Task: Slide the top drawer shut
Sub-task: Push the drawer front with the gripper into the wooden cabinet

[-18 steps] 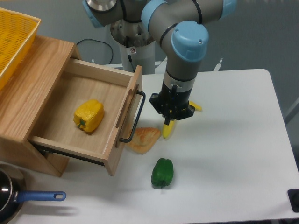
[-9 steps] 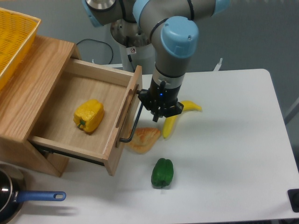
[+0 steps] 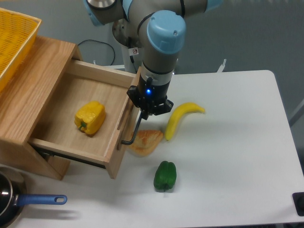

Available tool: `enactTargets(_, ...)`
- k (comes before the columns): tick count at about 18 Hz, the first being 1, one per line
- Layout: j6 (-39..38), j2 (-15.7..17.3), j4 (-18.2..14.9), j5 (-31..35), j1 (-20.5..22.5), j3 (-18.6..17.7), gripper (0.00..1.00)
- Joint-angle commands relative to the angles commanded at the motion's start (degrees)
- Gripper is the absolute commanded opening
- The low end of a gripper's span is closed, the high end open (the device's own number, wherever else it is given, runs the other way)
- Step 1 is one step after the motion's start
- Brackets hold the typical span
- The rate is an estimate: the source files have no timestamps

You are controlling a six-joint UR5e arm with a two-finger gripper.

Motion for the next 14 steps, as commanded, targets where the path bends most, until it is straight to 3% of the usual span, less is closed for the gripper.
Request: enactTargets(14, -2.72, -0.09, 0.0, 0.09, -3.86, -0.44, 0.0)
